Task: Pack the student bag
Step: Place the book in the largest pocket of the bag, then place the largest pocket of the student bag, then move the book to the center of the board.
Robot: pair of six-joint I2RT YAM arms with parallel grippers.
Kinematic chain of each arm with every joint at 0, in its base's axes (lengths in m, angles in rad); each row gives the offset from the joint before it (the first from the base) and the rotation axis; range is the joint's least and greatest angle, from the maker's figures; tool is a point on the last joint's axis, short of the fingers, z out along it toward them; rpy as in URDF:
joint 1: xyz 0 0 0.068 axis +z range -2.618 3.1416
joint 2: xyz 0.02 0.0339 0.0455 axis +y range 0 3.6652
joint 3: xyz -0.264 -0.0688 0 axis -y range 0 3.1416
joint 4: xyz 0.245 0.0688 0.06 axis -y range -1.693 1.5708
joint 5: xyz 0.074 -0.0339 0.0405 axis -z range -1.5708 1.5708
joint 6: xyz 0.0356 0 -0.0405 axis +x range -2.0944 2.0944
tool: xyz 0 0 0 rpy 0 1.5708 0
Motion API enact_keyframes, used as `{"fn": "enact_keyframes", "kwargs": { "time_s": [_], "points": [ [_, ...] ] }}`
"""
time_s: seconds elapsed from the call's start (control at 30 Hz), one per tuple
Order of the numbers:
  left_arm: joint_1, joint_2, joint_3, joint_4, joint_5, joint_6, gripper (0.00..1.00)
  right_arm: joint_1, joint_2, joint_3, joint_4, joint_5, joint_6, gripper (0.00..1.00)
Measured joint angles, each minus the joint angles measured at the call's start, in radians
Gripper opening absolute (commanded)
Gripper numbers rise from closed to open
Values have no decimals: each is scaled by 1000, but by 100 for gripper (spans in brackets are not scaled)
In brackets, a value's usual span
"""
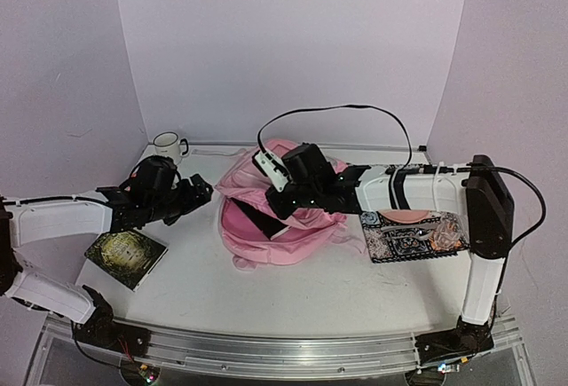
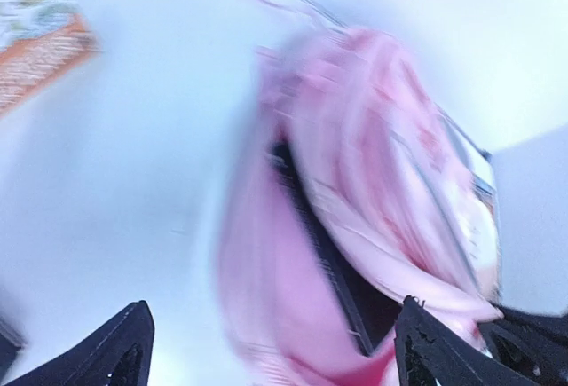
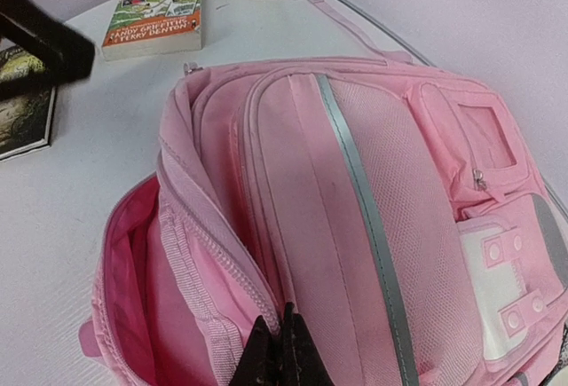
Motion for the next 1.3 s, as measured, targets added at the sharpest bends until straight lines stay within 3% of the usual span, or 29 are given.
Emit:
{"fn": "enact_keyframes", "kwargs": {
  "time_s": [0.1,0.33,0.63,0.77,0.9,1.3],
  "points": [
    [93,-26,-3,-119,-27,-1,100,-3,14,-6,1,0,18,2],
    [192,-28,14,-375,-52,-9,99,-14,20,-20,0,-20,54,10],
    [284,32,132,-574,-115,-53,99,-28,22,-56,9,-127,88,47],
    [402,79,154,-605,-120,-47,99,-29,20,-81,27,-174,90,64],
    [528,147,156,-622,-120,-43,99,-29,12,-123,53,-210,99,75],
    [614,336,128,-505,-4,-14,95,-28,-88,-221,127,-250,101,82]
  ]
}}
